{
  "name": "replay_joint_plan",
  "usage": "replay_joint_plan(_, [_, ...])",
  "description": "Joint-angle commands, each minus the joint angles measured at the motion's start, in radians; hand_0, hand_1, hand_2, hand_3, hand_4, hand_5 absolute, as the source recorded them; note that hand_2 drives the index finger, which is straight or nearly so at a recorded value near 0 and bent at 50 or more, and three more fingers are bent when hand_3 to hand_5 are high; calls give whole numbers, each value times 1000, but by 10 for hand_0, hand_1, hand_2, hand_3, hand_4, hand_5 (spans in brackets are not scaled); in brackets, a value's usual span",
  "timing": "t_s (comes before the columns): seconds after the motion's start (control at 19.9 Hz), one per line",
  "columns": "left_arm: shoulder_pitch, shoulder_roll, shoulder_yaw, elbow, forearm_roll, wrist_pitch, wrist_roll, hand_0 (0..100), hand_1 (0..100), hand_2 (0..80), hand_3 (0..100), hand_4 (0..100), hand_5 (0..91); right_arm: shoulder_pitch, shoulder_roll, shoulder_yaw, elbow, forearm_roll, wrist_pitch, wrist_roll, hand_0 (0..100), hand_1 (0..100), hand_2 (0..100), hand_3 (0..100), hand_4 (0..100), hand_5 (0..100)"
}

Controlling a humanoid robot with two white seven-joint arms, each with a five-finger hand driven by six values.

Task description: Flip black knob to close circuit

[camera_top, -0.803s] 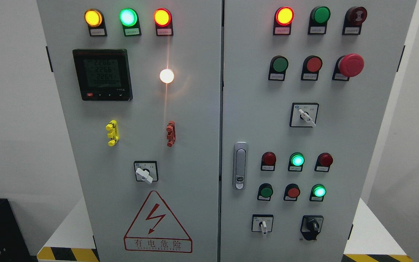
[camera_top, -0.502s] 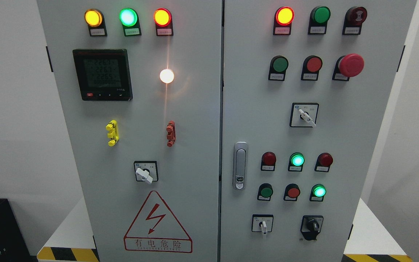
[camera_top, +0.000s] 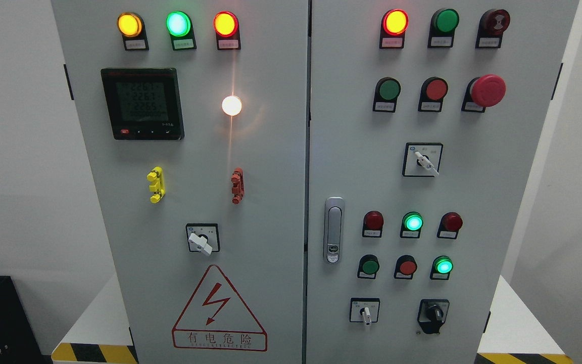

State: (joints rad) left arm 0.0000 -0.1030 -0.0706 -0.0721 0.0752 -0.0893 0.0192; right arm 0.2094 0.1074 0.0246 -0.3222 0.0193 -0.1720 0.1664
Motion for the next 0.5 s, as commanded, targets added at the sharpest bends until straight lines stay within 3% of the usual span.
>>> replay_joint_plan(0.0, [6, 0, 0, 0, 0, 0, 1, 120, 556, 0, 0, 0, 0, -25, -5, 26, 11, 138, -3, -51, 0, 45, 0, 0, 0, 0])
replay_joint_plan(0.2, [6, 0, 0, 0, 0, 0, 1, 120, 556, 0, 0, 0, 0, -24, -9, 28, -79, 258, 8, -83, 0, 50, 0, 0, 0, 0])
replay_joint_plan(0.45, [6, 0, 0, 0, 0, 0, 1, 120, 556, 0, 0, 0, 0, -22, -8, 26, -207, 382, 72, -111, 0, 55, 0, 0, 0, 0])
